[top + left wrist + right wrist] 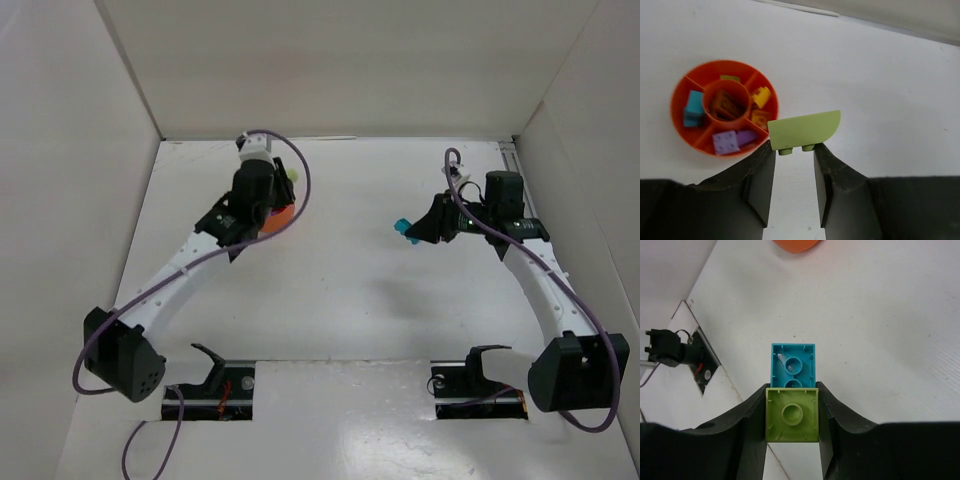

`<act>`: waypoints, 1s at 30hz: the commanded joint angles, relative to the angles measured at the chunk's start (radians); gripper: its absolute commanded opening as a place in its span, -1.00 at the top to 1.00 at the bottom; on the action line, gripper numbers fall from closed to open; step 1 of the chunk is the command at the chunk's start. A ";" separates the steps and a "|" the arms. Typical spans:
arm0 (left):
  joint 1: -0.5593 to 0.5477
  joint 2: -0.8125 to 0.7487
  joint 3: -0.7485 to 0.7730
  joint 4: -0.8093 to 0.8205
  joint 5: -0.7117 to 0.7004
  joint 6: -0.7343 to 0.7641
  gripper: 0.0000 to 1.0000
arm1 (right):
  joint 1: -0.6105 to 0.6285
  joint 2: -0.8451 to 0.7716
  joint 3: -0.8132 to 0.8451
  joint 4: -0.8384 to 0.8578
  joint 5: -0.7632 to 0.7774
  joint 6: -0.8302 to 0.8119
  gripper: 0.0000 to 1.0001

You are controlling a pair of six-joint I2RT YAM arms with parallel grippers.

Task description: Sort the legos into containers by color

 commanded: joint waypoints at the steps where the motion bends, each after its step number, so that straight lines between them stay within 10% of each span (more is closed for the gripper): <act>1: 0.121 0.084 0.141 -0.046 0.176 0.091 0.58 | -0.016 0.007 -0.003 0.017 0.021 -0.055 0.94; 11: 0.300 0.400 0.511 -0.182 0.318 0.403 0.56 | -0.056 0.139 0.026 -0.002 -0.031 -0.182 0.94; 30: 0.320 0.681 0.672 -0.314 0.295 0.648 0.48 | -0.105 0.255 0.045 -0.013 -0.063 -0.239 0.94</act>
